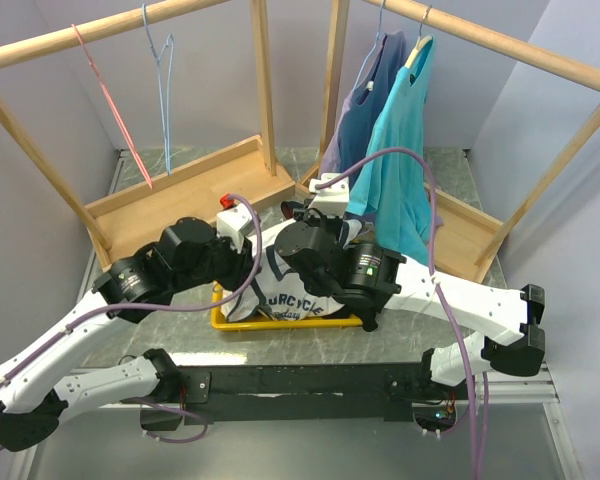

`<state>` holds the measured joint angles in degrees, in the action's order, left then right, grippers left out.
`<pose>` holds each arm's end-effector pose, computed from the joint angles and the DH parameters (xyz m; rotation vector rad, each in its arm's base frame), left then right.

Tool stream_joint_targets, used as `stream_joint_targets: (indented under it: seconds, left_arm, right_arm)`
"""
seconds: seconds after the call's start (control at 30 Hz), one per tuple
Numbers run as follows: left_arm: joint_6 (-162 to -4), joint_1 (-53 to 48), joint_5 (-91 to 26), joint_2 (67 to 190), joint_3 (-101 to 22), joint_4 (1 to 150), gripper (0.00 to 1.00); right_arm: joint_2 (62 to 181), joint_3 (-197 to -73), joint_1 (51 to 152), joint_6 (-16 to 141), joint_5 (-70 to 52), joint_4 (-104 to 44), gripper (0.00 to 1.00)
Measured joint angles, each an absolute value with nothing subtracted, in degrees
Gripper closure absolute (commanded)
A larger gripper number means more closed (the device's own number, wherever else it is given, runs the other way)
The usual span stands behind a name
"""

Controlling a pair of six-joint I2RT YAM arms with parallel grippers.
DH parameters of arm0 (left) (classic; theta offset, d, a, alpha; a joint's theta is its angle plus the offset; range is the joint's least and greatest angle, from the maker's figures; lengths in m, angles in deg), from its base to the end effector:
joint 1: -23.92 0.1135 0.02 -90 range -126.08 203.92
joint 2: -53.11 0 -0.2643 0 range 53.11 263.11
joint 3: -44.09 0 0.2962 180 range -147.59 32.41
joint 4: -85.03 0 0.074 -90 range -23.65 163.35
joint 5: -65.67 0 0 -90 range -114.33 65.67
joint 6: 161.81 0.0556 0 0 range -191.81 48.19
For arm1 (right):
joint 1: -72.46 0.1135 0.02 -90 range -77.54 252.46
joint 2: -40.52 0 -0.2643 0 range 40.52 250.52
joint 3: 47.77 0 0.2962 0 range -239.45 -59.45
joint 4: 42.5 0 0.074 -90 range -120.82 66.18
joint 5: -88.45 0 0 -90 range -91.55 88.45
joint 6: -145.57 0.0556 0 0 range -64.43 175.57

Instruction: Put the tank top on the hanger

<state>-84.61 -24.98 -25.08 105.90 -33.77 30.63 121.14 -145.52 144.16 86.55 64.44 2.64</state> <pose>0.1582 -0.1824 0.3860 0.6749 2.0442 -0.6581 0.1566 0.3119 0.4161 0.0292 1.7640 0.1044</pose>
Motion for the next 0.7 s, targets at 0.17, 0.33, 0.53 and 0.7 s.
stream_joint_targets:
  seconds: [0.17,0.33,0.53,0.7]
  left_arm:
    - [-84.8,-26.7,-25.8,102.3,-28.6,35.0,0.99]
    - [-87.5,-26.8,-25.7,94.8,-19.0,41.8,0.99]
    - [-91.5,-26.8,-25.2,89.9,-13.0,45.7,0.99]
    - [-94.1,-26.6,-22.5,86.4,-10.3,46.1,0.99]
  right_arm:
    - [121.9,-145.5,144.0,86.1,63.2,2.2,1.0]
    - [123.0,-145.5,144.2,84.4,59.9,1.7,0.85]
    - [123.1,-145.3,144.2,82.3,55.1,-1.3,0.54]
    - [121.5,-144.9,144.1,80.7,50.3,-3.9,0.37]
